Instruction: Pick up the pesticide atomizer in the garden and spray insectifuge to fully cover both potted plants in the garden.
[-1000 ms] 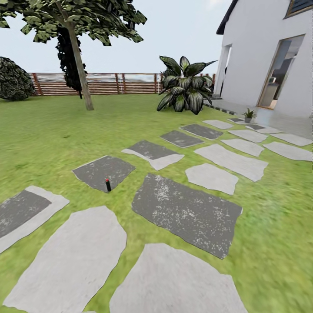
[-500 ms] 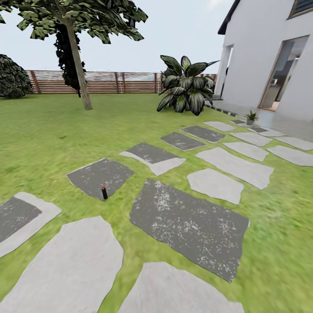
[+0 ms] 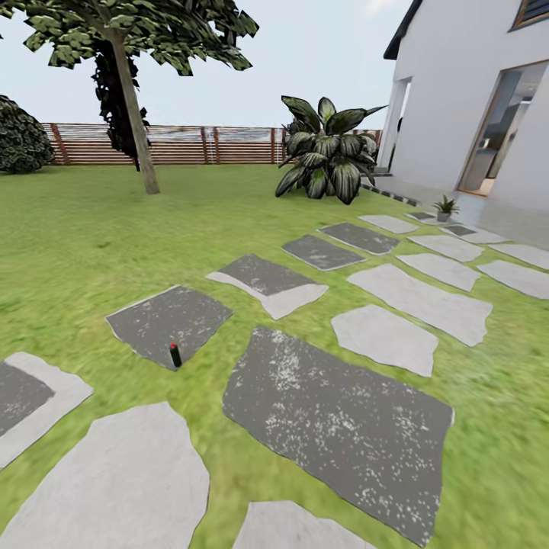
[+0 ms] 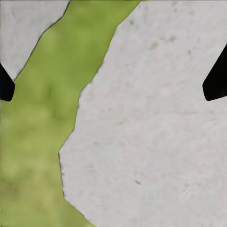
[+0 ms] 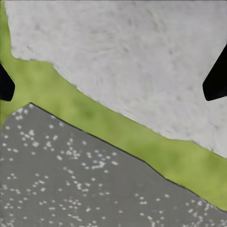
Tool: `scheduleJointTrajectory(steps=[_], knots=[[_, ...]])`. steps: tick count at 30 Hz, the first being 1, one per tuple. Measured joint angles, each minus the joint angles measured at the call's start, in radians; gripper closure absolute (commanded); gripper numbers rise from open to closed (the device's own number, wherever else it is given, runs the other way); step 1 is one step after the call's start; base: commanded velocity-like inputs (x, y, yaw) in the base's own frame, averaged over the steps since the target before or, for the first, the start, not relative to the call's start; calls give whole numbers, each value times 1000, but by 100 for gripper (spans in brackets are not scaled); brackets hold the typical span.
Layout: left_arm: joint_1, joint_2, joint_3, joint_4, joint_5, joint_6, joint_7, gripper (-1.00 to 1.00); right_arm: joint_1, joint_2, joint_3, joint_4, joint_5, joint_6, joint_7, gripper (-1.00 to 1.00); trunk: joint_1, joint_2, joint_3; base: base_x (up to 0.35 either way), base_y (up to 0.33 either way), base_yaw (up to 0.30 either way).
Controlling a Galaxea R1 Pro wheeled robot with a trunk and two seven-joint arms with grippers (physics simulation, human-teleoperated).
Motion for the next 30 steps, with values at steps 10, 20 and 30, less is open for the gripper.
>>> scheduleJointTrajectory(steps=[10, 20, 30], knots=[[0, 0, 0, 1, 0, 0, 0, -100, 0, 0, 0, 0, 0, 0, 0, -100, 0, 0, 0, 340, 0, 0], [0, -1, 0, 1, 0, 0, 0, -100, 0, 0, 0, 0, 0, 0, 0, -100, 0, 0, 0, 340, -47, 0], [0, 0, 0, 1, 0, 0, 0, -100, 0, 0, 0, 0, 0, 0, 0, -100, 0, 0, 0, 340, -70, 0]])
